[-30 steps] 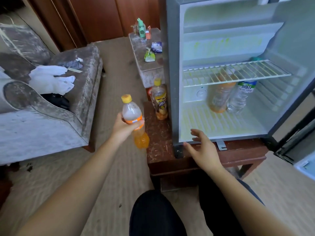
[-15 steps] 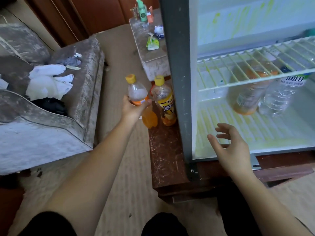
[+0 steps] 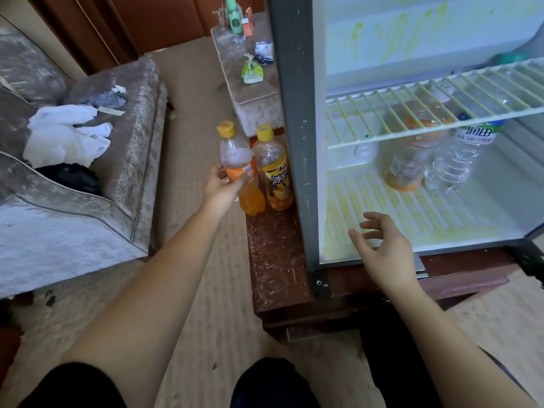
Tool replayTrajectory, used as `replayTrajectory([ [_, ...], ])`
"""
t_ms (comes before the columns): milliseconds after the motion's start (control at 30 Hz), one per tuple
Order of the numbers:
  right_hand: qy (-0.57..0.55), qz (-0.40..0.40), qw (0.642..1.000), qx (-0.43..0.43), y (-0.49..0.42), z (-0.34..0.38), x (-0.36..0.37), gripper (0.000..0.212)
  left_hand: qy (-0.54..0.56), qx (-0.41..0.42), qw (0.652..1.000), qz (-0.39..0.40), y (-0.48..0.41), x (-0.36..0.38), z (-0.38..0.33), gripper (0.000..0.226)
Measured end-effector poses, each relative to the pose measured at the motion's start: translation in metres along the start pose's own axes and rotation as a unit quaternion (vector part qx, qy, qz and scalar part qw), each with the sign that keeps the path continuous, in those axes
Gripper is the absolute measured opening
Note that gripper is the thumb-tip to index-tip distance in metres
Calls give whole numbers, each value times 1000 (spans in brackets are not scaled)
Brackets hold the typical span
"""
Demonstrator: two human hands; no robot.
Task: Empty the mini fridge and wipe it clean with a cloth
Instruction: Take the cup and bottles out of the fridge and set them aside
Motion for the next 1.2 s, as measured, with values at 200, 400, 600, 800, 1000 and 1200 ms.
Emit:
replayTrajectory([
  [200,-5,-14,1000,11,-2,-1,-2,38,-25,-5,1000,12,2,2,9,81],
  [400,-3,-29,999,17,-4,-5,-9,37,-22,-13,1000,-1,12,-6,11,83],
  [600,-35,-89,995,41,-11,-2,-36,40,-25,-1,998,-49,71,-3,0,54],
  [800,-4,-168,985,40,-76,5,-79,67,65,88,985,134,160,39,-19,47],
  [1000,17,-107,993,50,-120,11,-72,77,61,126,983,122,183,60,-26,70],
  [1200,87,-131,984,83,-140,27,-67,72,56,122,986,103,176,58,-28,58],
])
Point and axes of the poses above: each hand's wrist, its own y-axis away from the middle knuckle, its own x-axis out of the palm, z = x × y, the point moved 1 cm from there along -y, towards the middle knuckle, and after that the axes turned 8 degrees about y, right-handed, at the moved point
